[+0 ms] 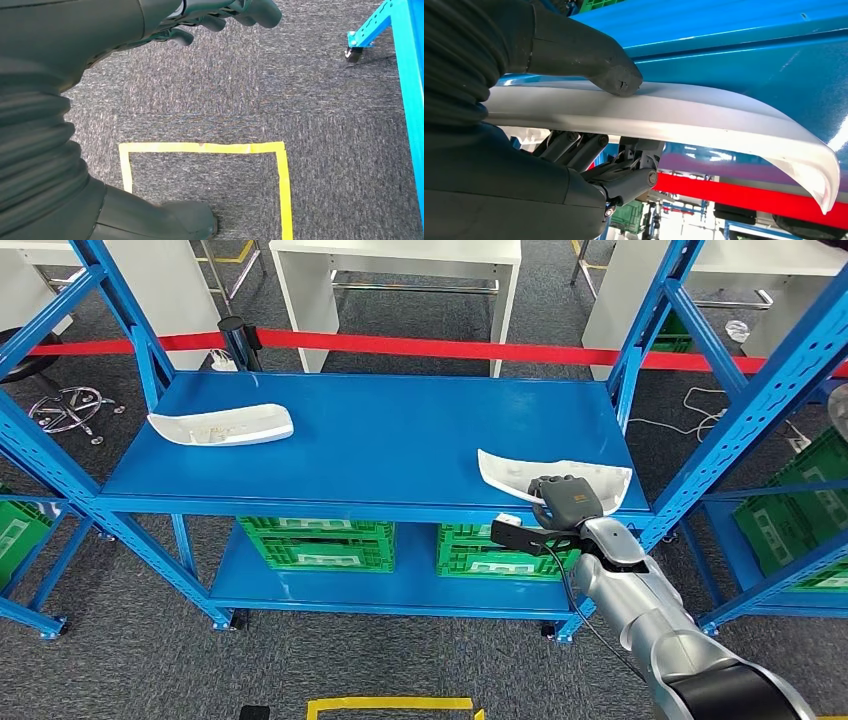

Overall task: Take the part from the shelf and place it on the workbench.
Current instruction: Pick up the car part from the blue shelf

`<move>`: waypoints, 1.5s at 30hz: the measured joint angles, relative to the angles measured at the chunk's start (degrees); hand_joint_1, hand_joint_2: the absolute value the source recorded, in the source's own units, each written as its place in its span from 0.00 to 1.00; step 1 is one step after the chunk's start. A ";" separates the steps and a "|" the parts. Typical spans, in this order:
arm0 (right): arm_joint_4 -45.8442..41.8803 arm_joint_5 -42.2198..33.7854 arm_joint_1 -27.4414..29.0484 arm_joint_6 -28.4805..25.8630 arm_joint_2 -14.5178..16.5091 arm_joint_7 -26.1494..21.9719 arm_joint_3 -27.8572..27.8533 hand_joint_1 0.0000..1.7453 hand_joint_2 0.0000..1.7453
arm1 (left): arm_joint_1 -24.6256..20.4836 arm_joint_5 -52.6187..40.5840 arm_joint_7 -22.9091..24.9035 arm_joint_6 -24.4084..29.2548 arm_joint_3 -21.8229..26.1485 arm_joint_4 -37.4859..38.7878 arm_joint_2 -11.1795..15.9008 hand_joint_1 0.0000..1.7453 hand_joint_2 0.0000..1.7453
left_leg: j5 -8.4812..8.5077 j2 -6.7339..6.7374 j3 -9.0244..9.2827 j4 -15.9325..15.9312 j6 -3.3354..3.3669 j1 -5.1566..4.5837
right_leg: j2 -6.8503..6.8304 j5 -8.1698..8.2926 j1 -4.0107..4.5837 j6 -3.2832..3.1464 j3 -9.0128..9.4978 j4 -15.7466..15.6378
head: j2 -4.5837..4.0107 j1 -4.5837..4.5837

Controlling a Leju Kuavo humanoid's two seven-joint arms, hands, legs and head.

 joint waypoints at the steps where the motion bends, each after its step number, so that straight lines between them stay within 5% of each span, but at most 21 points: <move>1: 0.00 -0.03 0.04 -0.27 -0.04 -0.02 0.00 1.00 1.00 | -0.01 -0.02 -0.24 -0.04 -0.01 -0.01 0.01 0.00 1.00 | 0.00 0.00 0.00 0.00 0.00 0.00 | 0.00 0.00 0.00 0.00 0.00 0.00 | 0.00 0.00; 10: -0.15 -0.08 -0.96 -5.59 -0.15 2.00 -0.07 1.00 1.00 | -0.08 1.40 1.59 3.41 0.05 -0.02 0.03 0.00 1.00 | 0.01 -0.02 -0.08 0.00 0.00 0.00 | -0.02 0.02 0.00 0.02 0.00 0.01 | 0.00 0.01; 21: -5.08 3.11 -5.06 -20.65 3.63 8.26 -1.05 1.00 1.00 | -0.55 1.56 5.57 5.72 0.66 -0.01 0.04 0.00 1.00 | 0.02 -0.04 -0.11 -0.04 -0.01 0.01 | -0.02 0.02 0.02 0.01 -0.09 0.04 | 0.00 0.00; 45: -10.23 9.23 -7.30 -22.62 8.32 10.30 -1.20 1.00 1.00 | -0.83 1.90 7.83 6.15 1.07 -0.01 0.09 0.00 1.00 | -0.03 -0.03 -0.17 0.06 0.06 -0.11 | -0.02 0.06 -0.06 0.09 -0.08 -0.08 | 0.00 0.00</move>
